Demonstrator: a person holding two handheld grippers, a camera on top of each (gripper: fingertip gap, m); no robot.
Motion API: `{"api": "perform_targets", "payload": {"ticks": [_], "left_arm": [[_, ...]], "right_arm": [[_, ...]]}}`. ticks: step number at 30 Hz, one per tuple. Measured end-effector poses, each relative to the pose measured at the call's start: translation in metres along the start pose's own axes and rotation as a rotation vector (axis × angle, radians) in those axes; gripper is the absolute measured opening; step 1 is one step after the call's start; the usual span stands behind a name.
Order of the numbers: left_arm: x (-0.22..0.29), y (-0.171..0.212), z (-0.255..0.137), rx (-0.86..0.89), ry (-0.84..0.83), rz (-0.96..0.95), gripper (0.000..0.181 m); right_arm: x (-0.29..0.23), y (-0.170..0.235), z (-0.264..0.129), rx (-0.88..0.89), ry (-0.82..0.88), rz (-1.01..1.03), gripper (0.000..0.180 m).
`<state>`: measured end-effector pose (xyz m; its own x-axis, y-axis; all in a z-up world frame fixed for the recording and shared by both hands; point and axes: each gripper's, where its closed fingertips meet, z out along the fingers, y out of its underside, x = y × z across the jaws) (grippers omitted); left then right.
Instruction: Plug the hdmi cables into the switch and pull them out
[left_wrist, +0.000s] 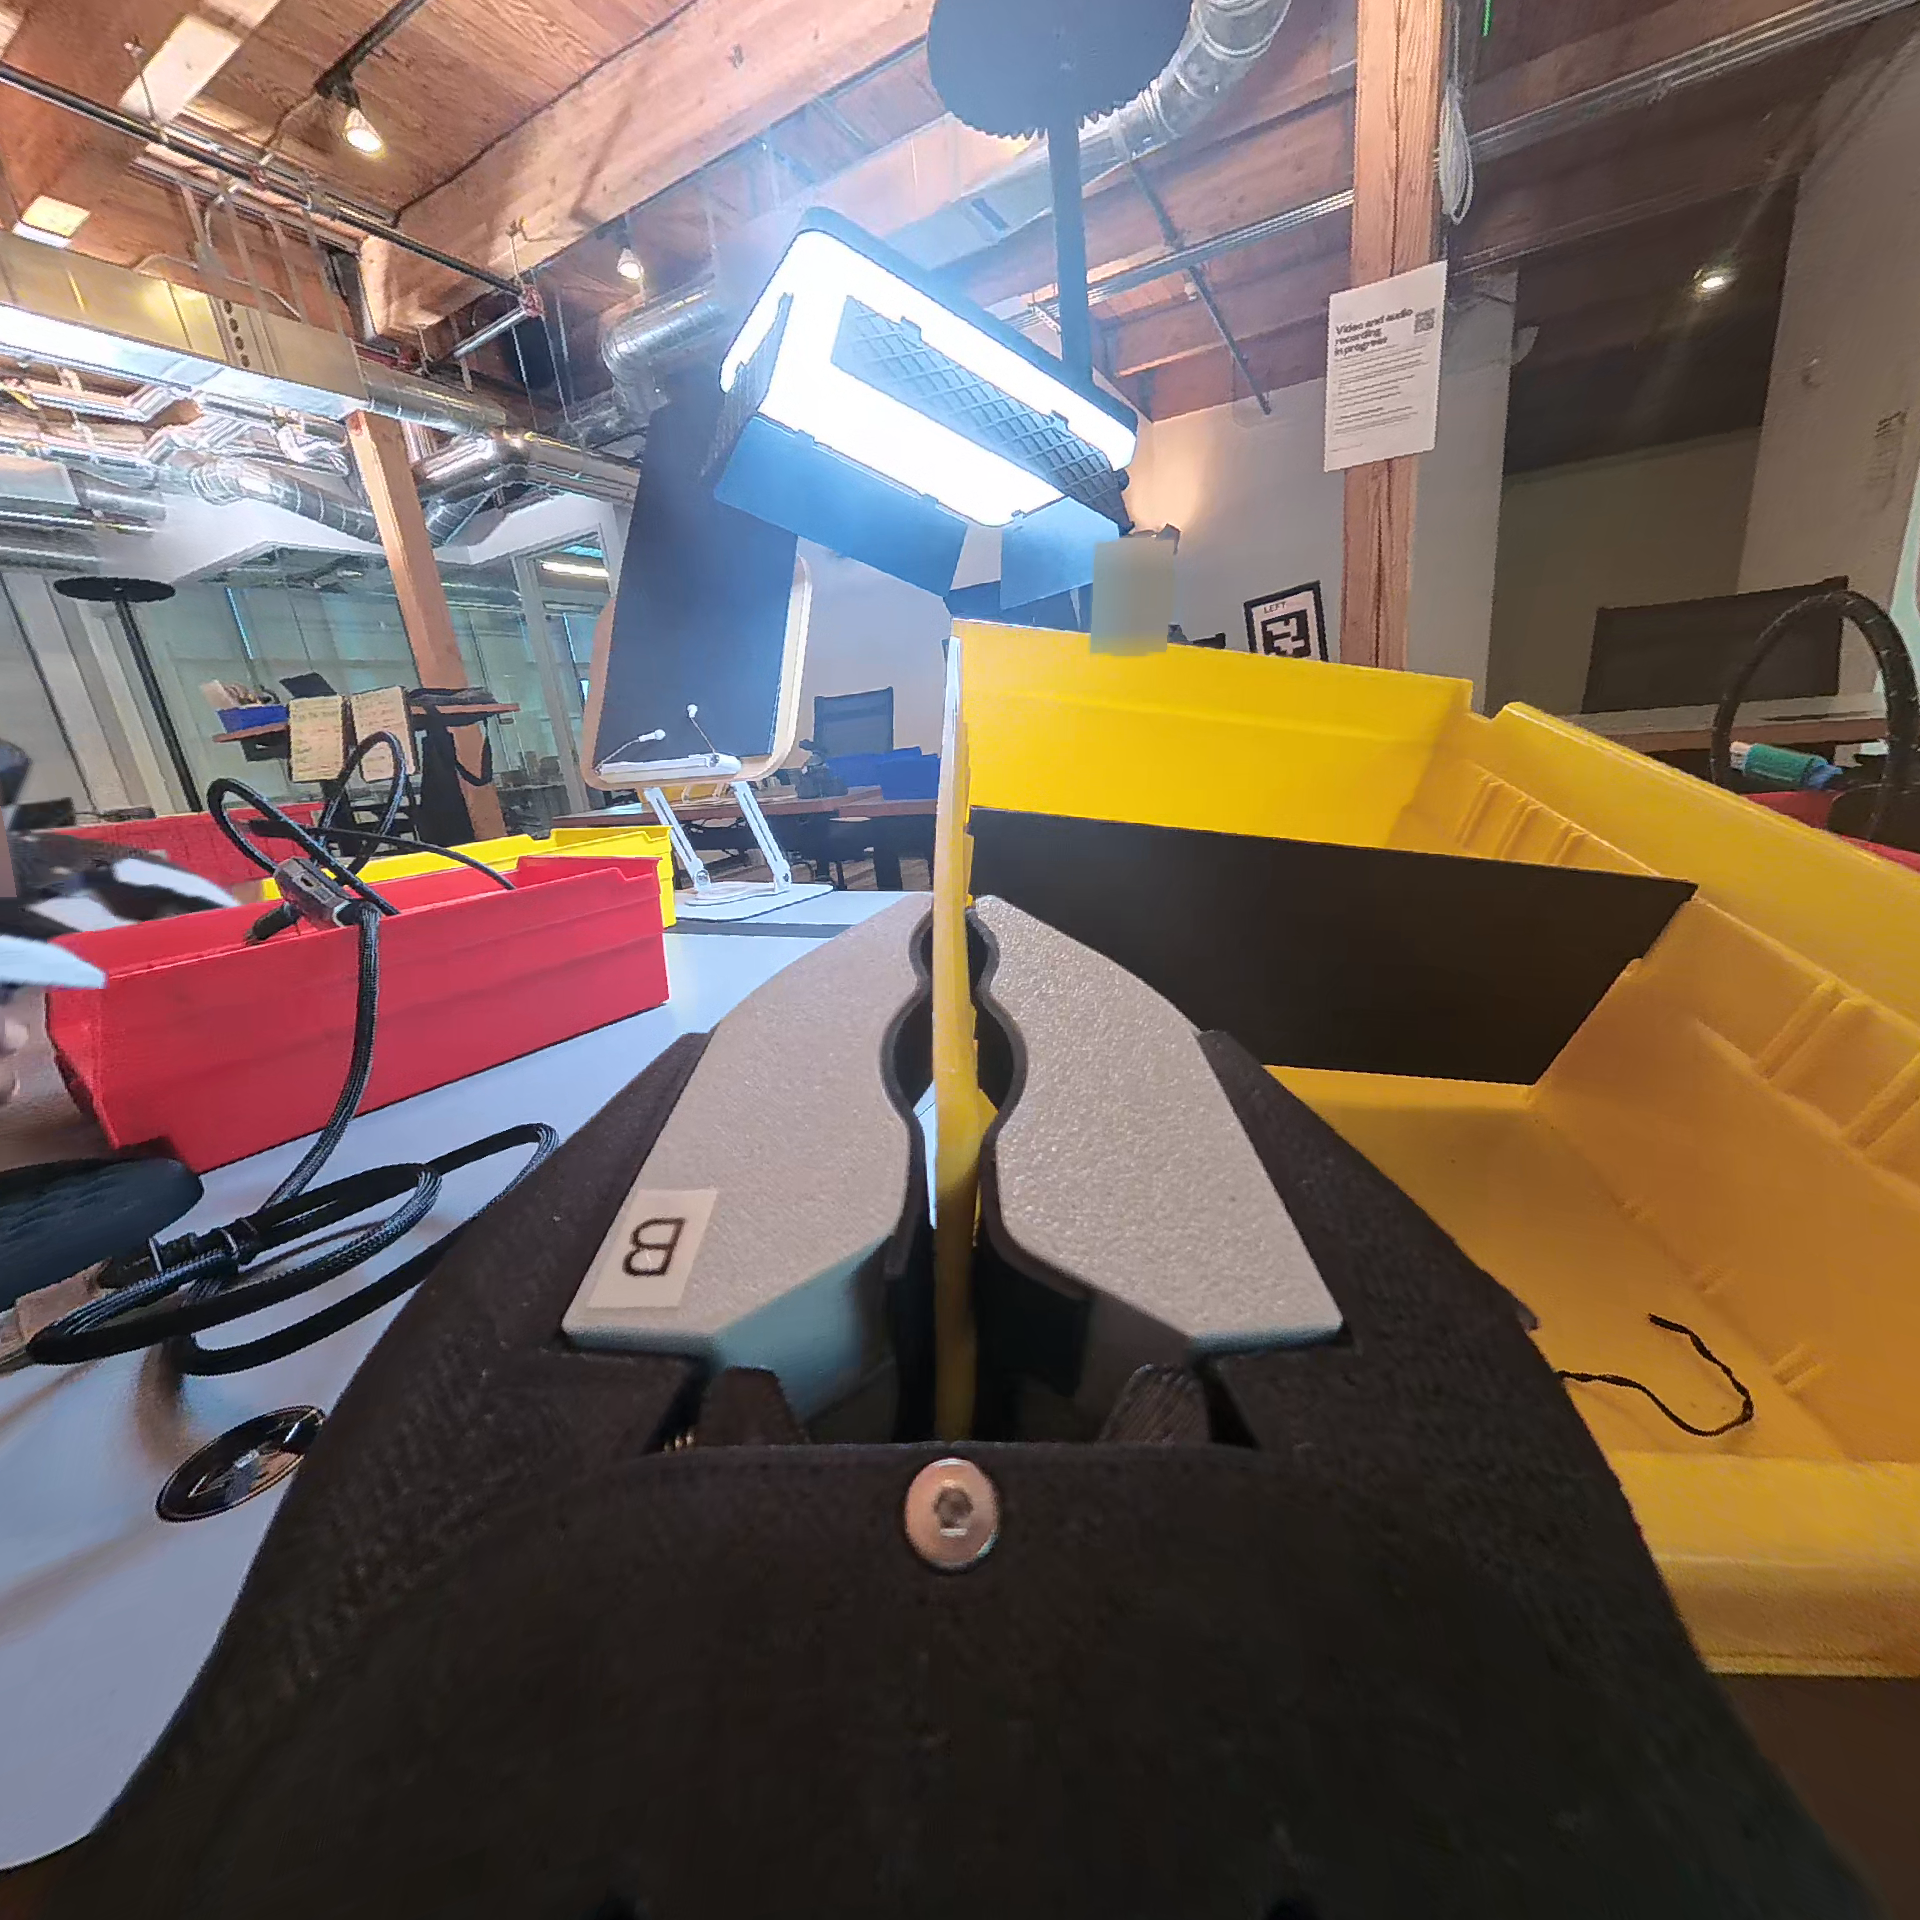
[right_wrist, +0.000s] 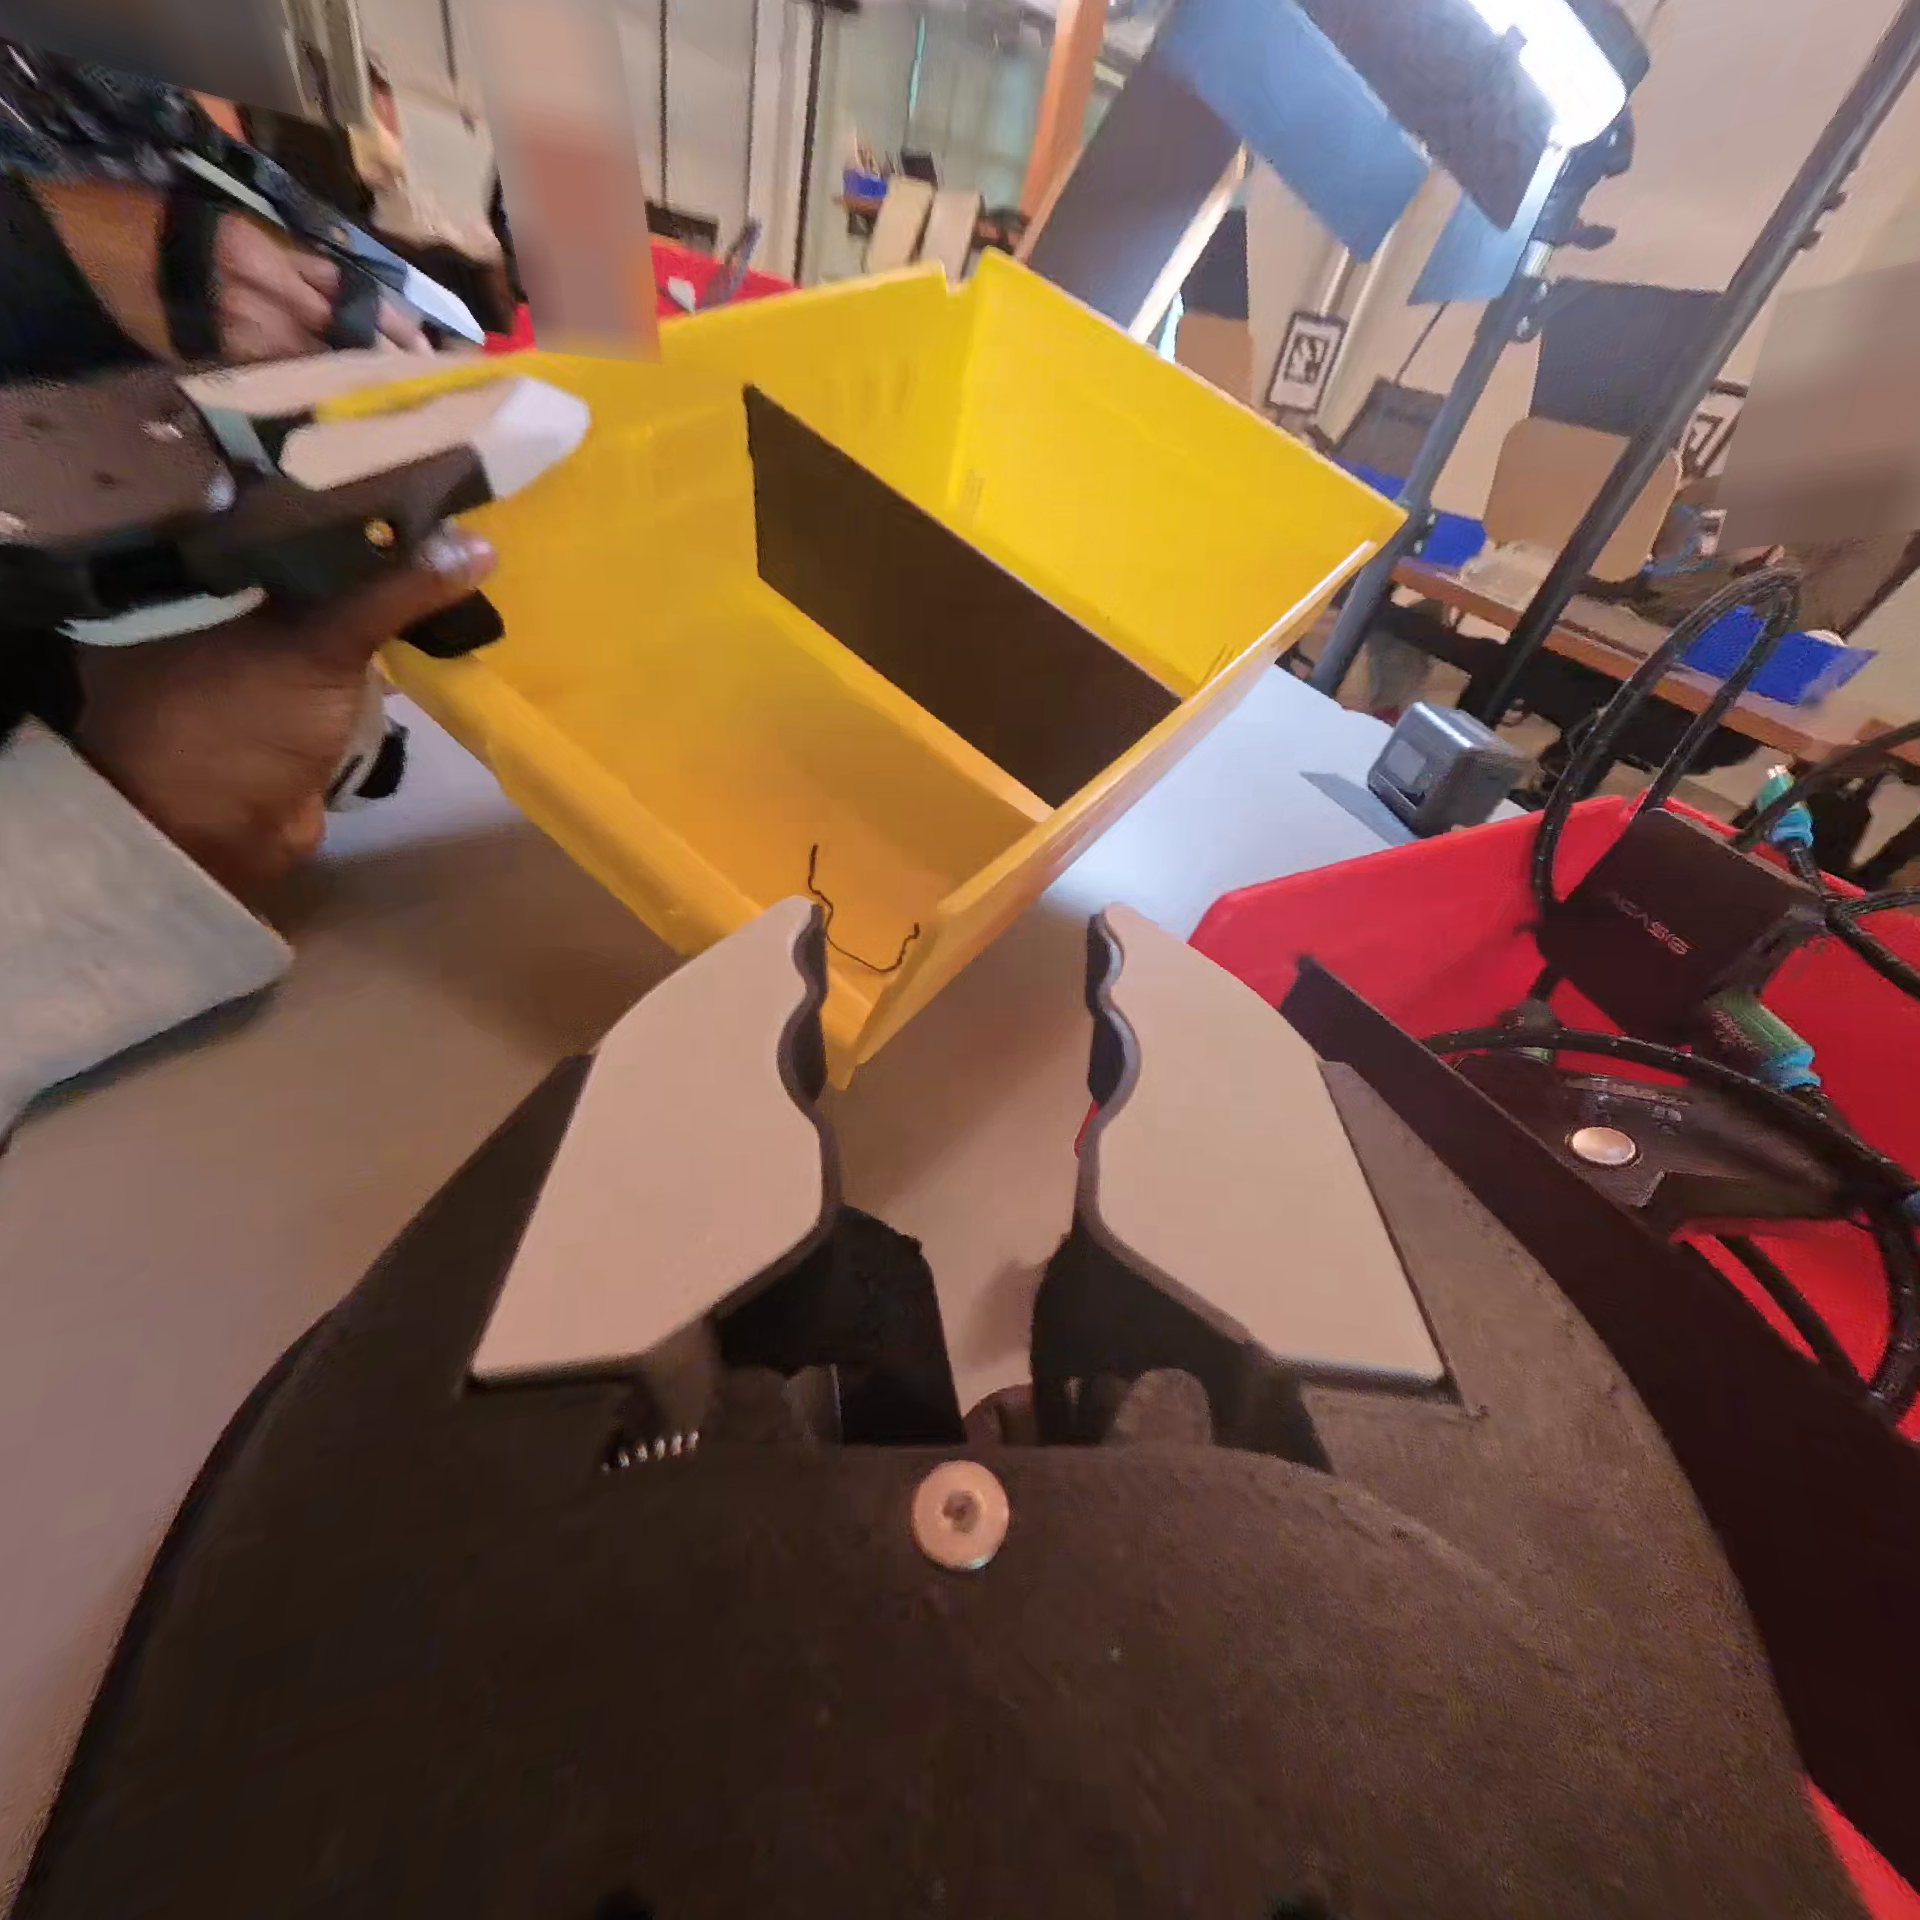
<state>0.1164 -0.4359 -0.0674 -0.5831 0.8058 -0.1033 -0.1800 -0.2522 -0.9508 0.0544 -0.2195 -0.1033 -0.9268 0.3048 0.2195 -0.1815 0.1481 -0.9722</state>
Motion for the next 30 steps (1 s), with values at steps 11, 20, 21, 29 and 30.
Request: {"api": "perform_targets", "payload": {"ticks": [11, 20, 21, 29, 30], "left_arm": [[0.002, -0.005, -0.002, 0.029, 0.0, 0.022, 0.0], [-0.005, -0.057, -0.04, 0.295, -0.157, 0.009, 0.0], [-0.002, -0.067, -0.049, 0.339, -0.18, -0.004, 0.001], [0.081, -0.181, -0.092, 0.635, -0.083, -0.011, 0.002], [0.099, -0.192, -0.091, 0.658, -0.042, -0.028, 0.002]], "right_arm": [[-0.013, 0.054, 0.051, -0.429, -0.09, 0.096, 0.015], [0.002, -0.001, 0.041, -0.038, 0.079, -0.104, 0.009], [0.006, -0.013, 0.033, 0.038, 0.101, -0.106, 0.008], [0.057, -0.077, -0.078, 0.456, 0.342, -0.258, 0.008], [0.068, -0.082, -0.096, 0.476, 0.374, -0.267, 0.008]]}}
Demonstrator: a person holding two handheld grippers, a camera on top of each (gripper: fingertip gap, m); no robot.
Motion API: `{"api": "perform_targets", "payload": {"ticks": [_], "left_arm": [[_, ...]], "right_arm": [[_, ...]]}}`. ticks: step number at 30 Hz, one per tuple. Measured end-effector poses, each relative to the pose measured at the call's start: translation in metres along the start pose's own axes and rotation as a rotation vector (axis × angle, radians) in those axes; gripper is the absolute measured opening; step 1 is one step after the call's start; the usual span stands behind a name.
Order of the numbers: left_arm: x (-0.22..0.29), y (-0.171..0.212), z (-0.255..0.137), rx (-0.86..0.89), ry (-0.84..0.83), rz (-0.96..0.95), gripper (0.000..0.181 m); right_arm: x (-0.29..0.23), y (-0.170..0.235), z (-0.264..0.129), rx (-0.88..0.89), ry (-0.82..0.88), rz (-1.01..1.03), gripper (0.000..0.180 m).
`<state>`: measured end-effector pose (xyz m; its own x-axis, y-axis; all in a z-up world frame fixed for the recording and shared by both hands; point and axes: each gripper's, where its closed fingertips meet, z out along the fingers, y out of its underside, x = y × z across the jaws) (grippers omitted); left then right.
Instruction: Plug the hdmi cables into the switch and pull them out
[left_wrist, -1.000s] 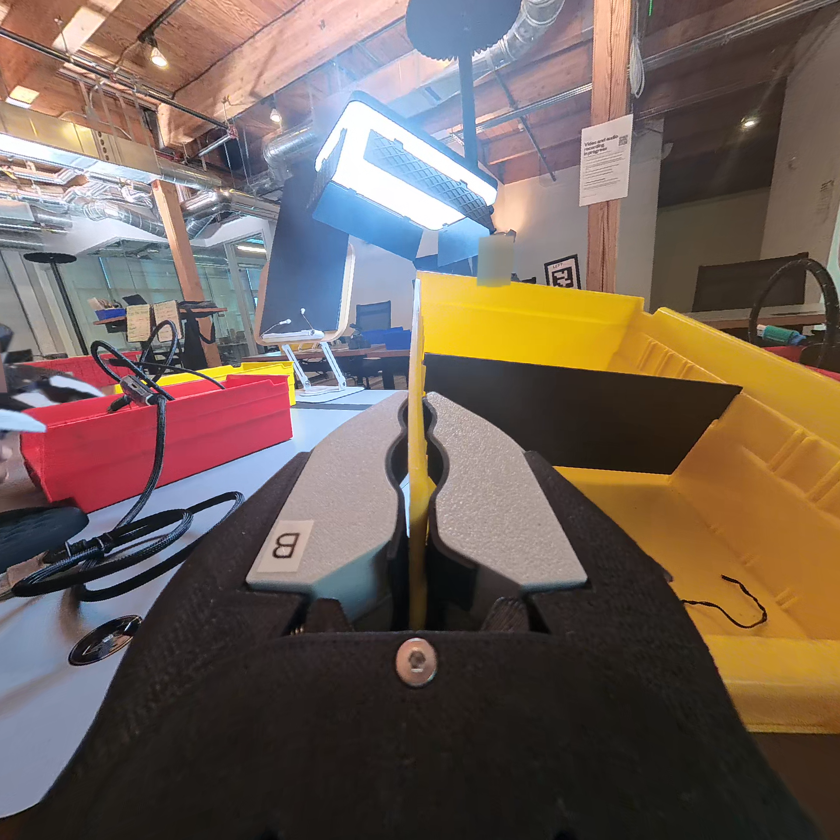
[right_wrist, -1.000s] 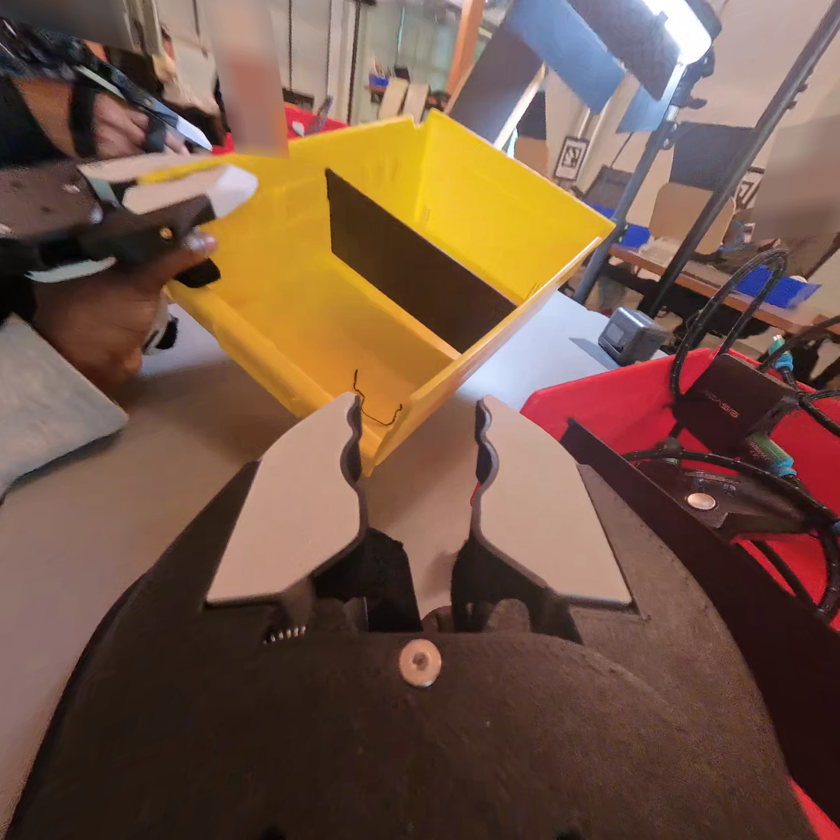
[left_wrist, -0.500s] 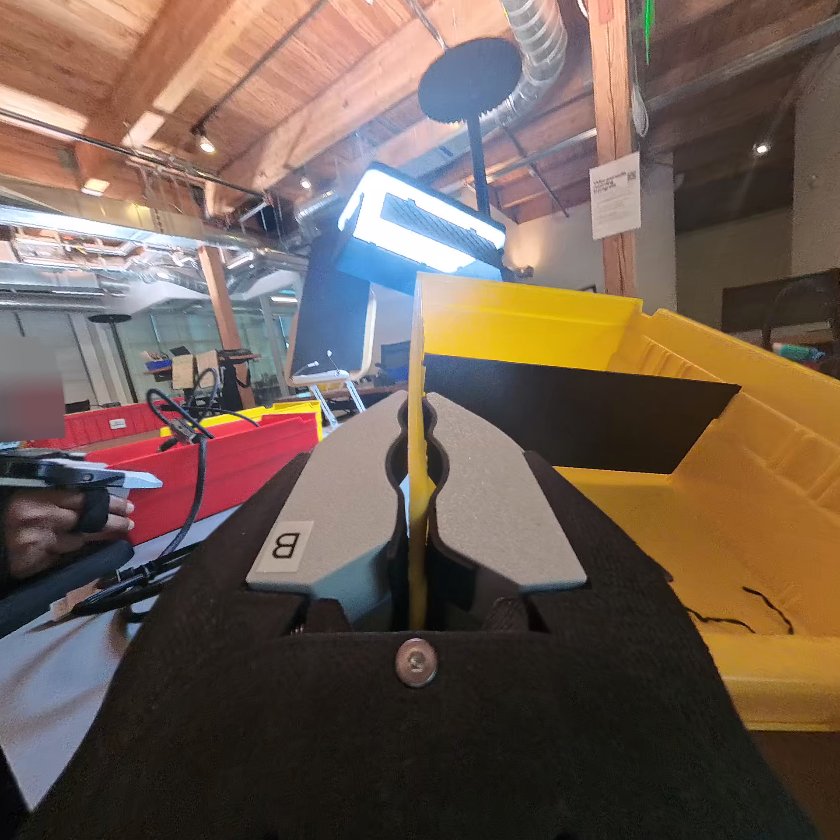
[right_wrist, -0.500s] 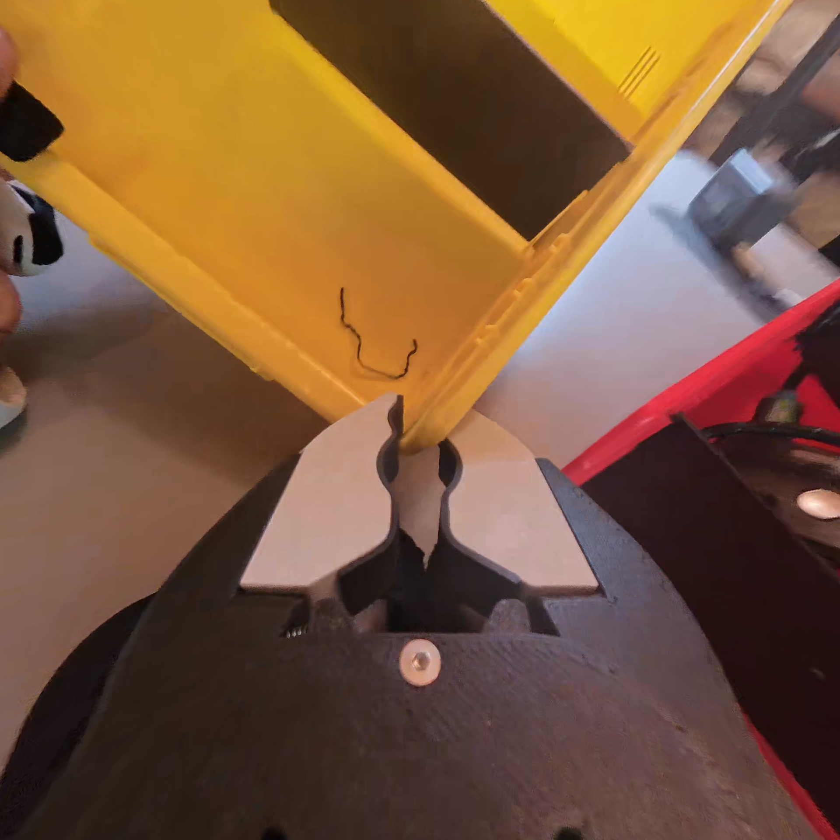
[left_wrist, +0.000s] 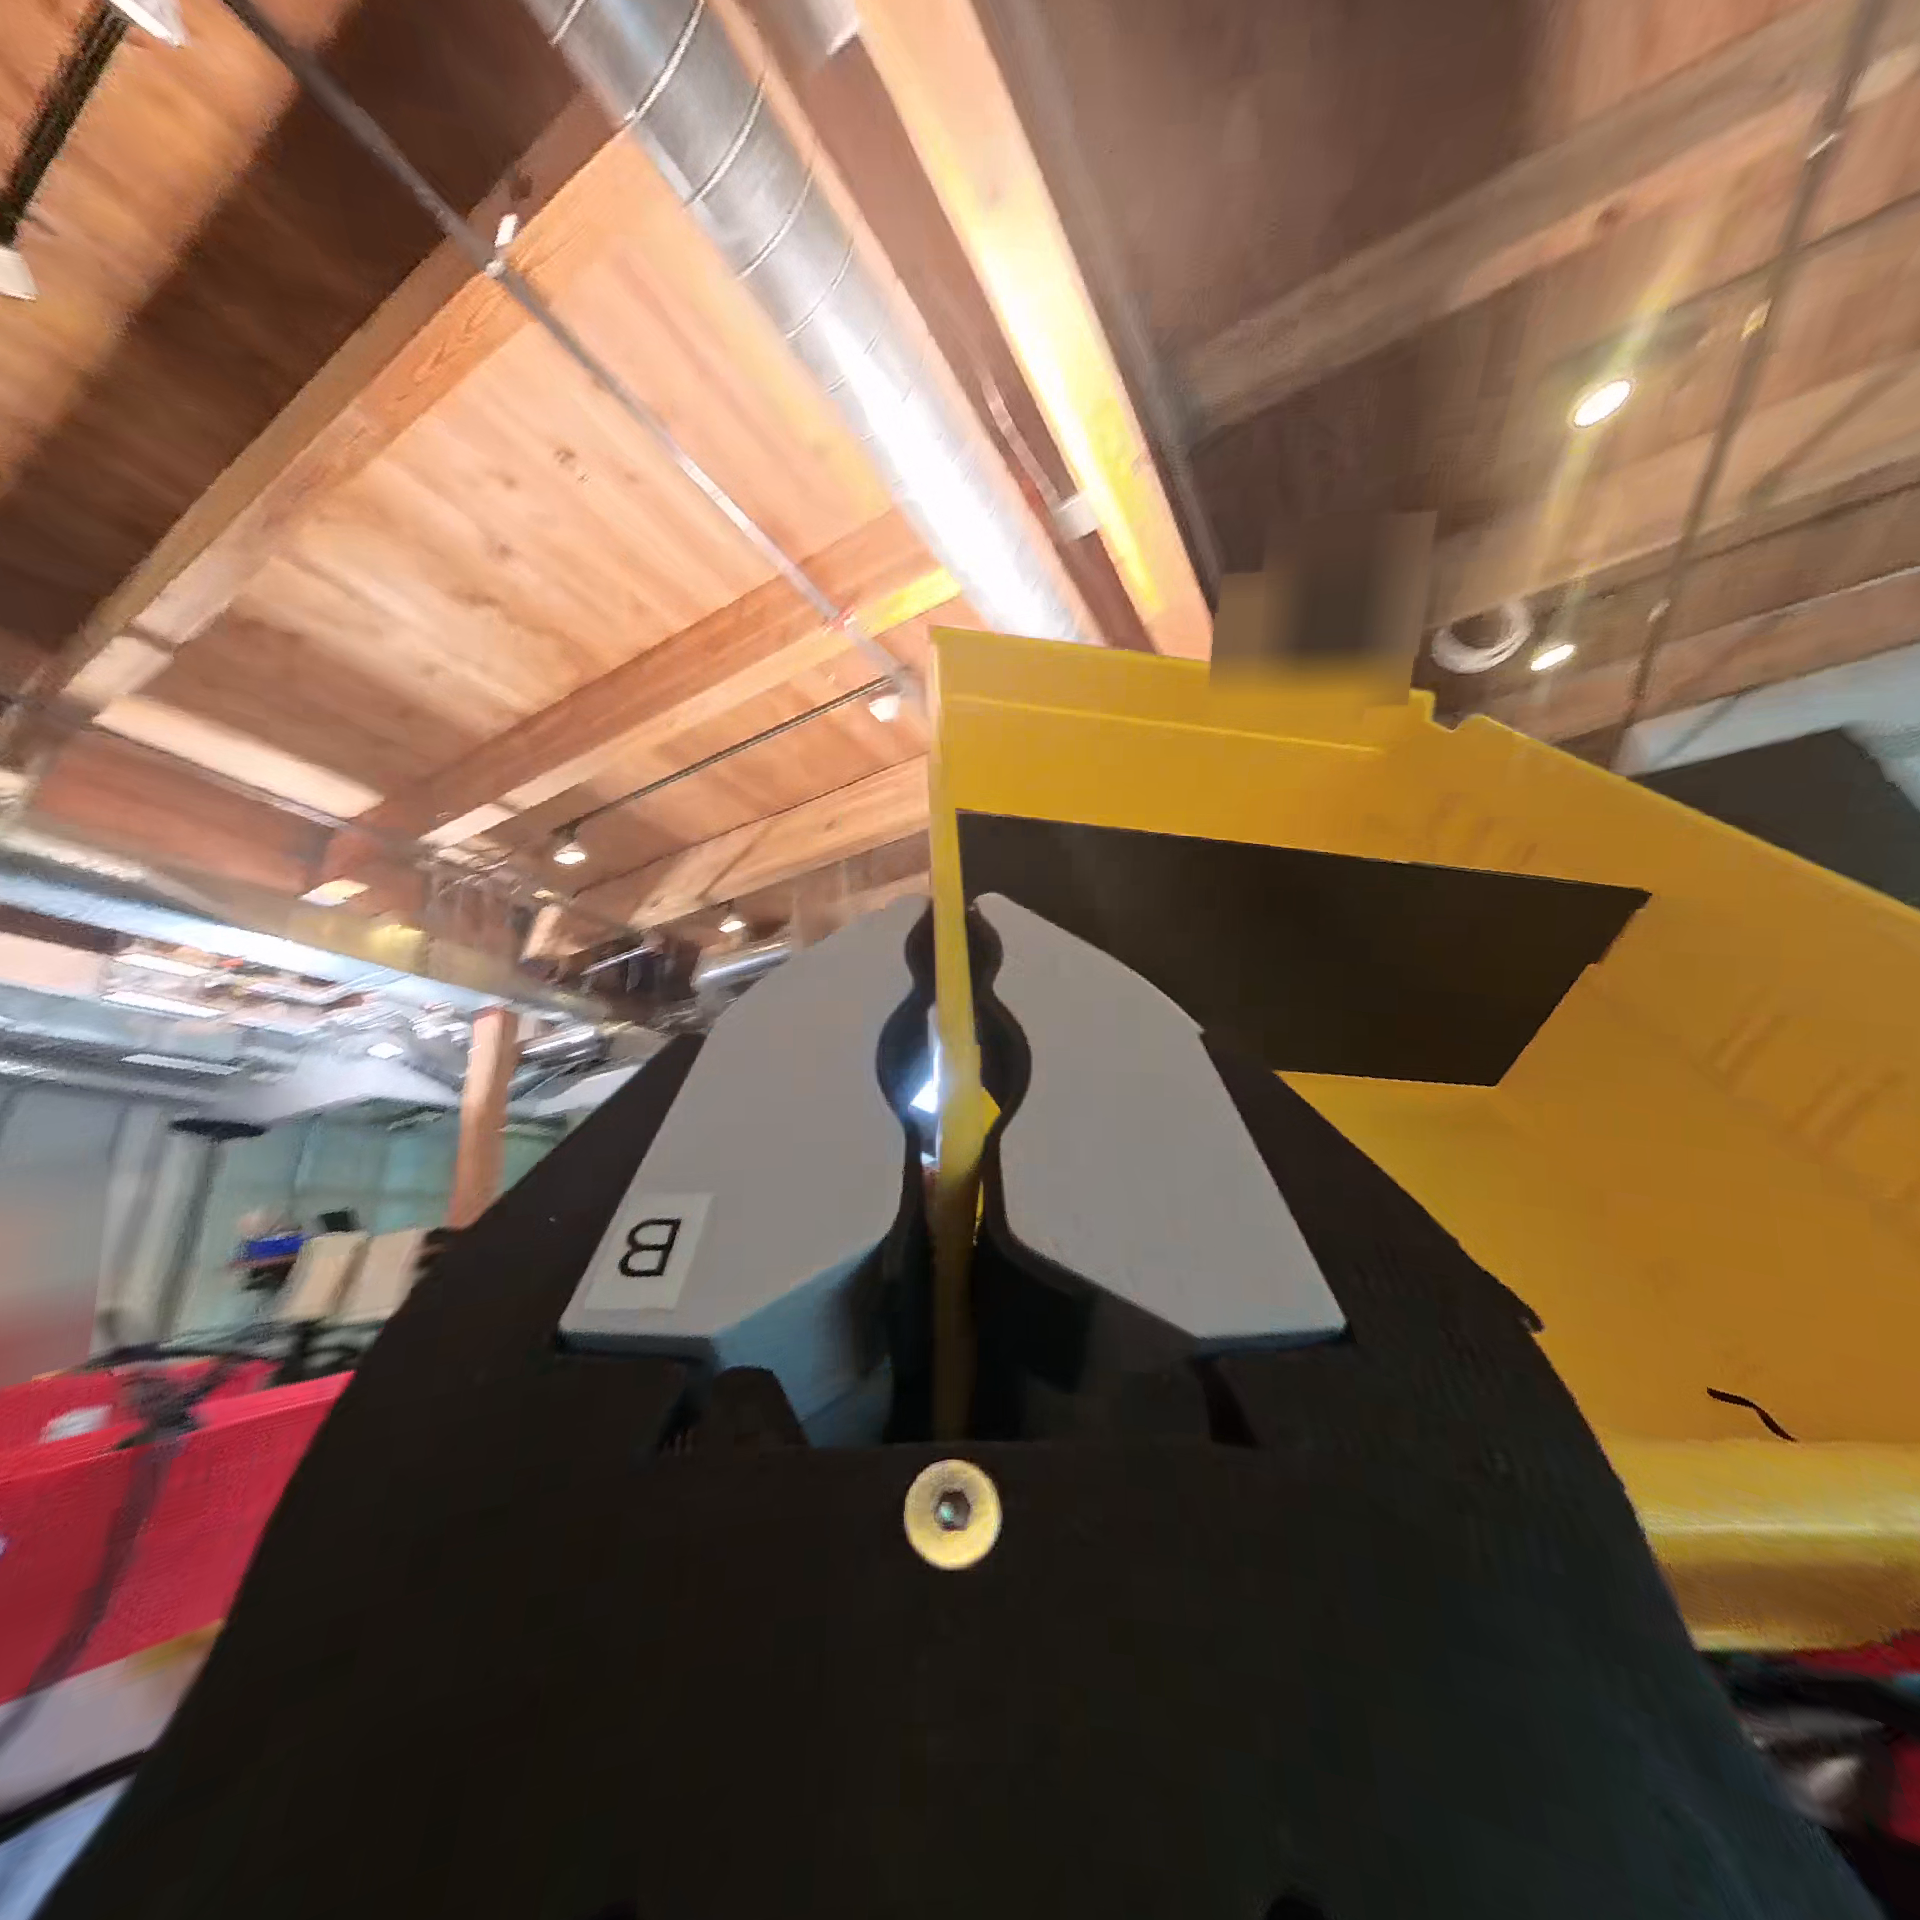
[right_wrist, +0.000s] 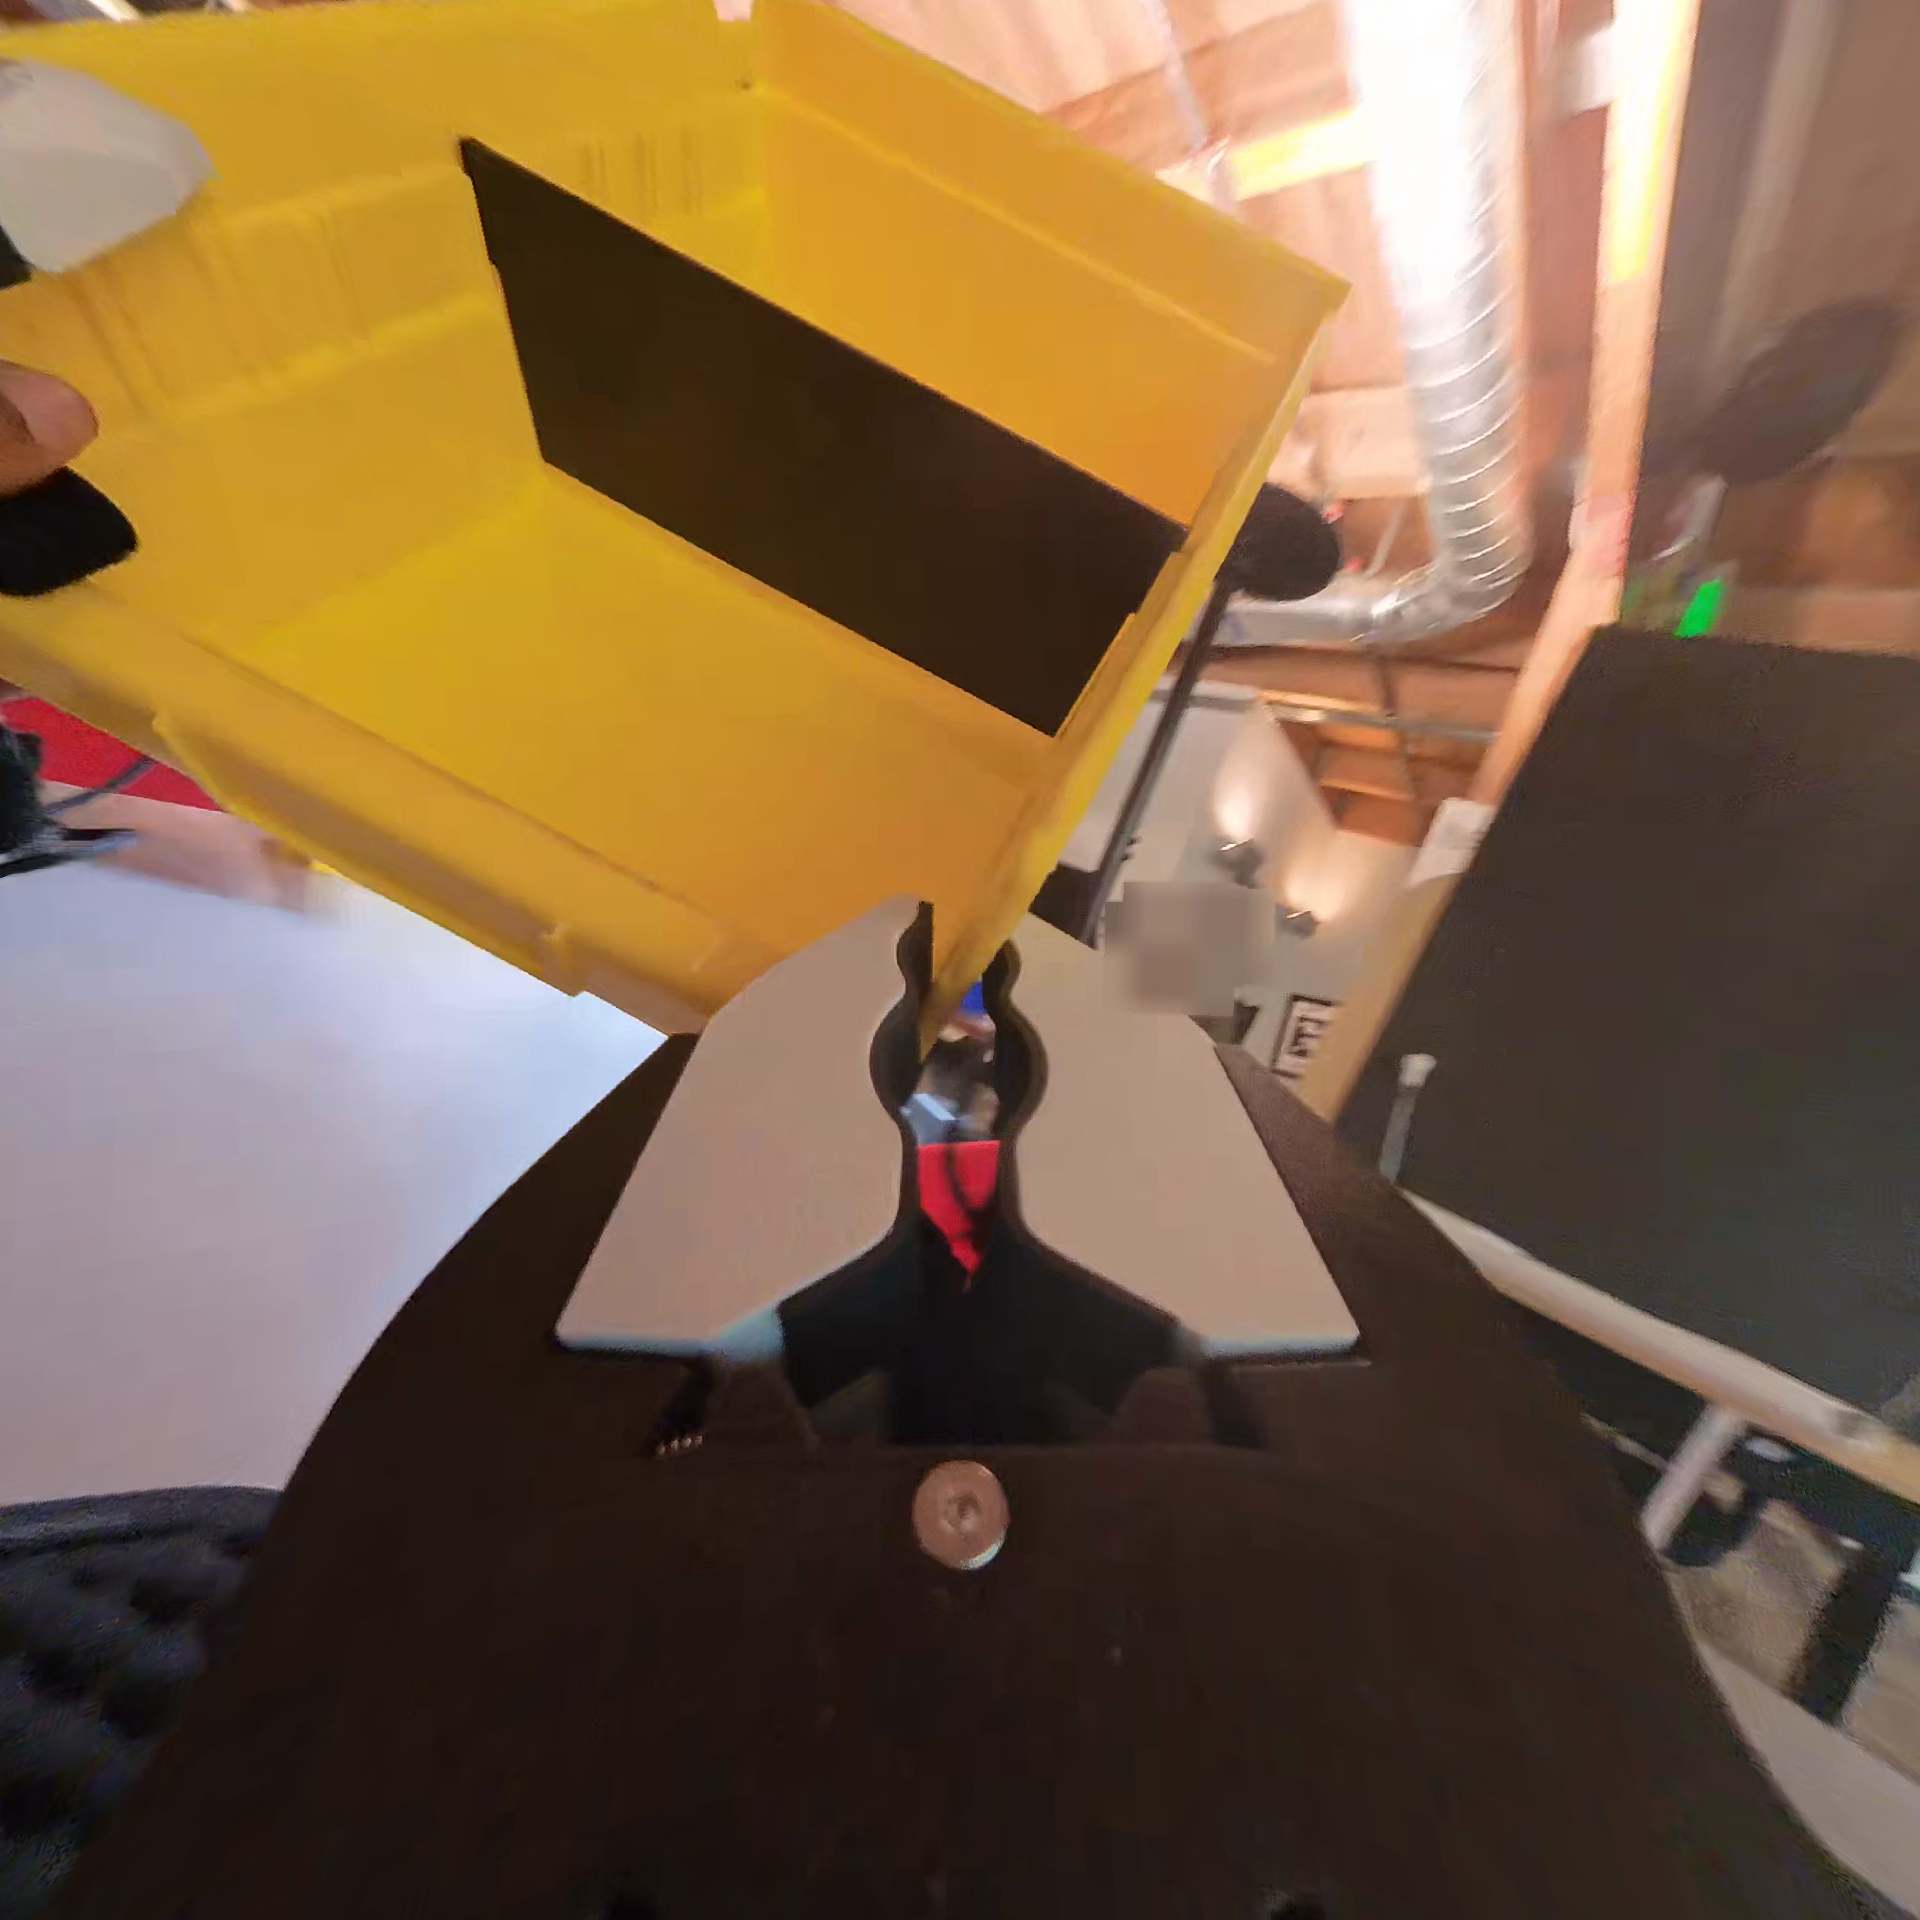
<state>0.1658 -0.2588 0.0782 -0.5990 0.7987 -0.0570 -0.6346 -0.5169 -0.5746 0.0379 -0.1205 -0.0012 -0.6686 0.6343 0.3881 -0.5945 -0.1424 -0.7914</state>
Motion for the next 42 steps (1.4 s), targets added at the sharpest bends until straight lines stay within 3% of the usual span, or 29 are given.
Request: {"api": "perform_targets", "payload": {"ticks": [6, 11, 14, 18, 21, 24, 28, 31, 35, 37, 42], "left_arm": [[0.141, -0.009, 0.03, -0.004, 0.219, -0.164, 0.003], [0.289, 0.02, 0.038, -0.224, 0.416, -0.34, 0.008], [0.363, 0.059, 0.013, -0.451, 0.502, -0.468, 0.013], [0.432, 0.106, -0.056, -0.797, 0.616, -0.598, 0.024], [0.449, 0.127, -0.085, -0.942, 0.647, -0.622, 0.028], [0.448, 0.143, -0.091, -0.963, 0.655, -0.607, 0.027], [0.452, 0.14, -0.096, -0.943, 0.732, -0.575, 0.034], [0.458, 0.133, -0.099, -0.94, 0.797, -0.59, 0.048], [0.451, 0.114, -0.085, -0.787, 0.8, -0.539, 0.06], [0.446, 0.103, -0.08, -0.739, 0.812, -0.514, 0.06], [0.426, 0.082, -0.059, -0.633, 0.848, -0.459, 0.061]], "right_arm": [[0.118, 0.004, -0.072, -0.043, 0.222, -0.174, 0.01], [0.234, 0.029, -0.138, -0.136, 0.512, -0.048, 0.006], [0.283, 0.039, -0.177, -0.22, 0.619, 0.011, 0.006], [0.317, 0.065, -0.213, -0.437, 0.666, 0.111, 0.006], [0.32, 0.095, -0.227, -0.665, 0.649, 0.105, 0.006], [0.314, 0.119, -0.231, -0.845, 0.622, 0.031, 0.006], [0.319, 0.128, -0.24, -0.922, 0.693, -0.031, 0.007], [0.322, 0.128, -0.241, -0.849, 0.713, 0.095, 0.007], [0.32, 0.132, -0.242, -0.791, 0.716, 0.302, 0.02], [0.327, 0.129, -0.245, -0.75, 0.766, 0.327, 0.034], [0.345, 0.088, -0.245, -0.493, 0.831, 0.289, 0.037]]}}
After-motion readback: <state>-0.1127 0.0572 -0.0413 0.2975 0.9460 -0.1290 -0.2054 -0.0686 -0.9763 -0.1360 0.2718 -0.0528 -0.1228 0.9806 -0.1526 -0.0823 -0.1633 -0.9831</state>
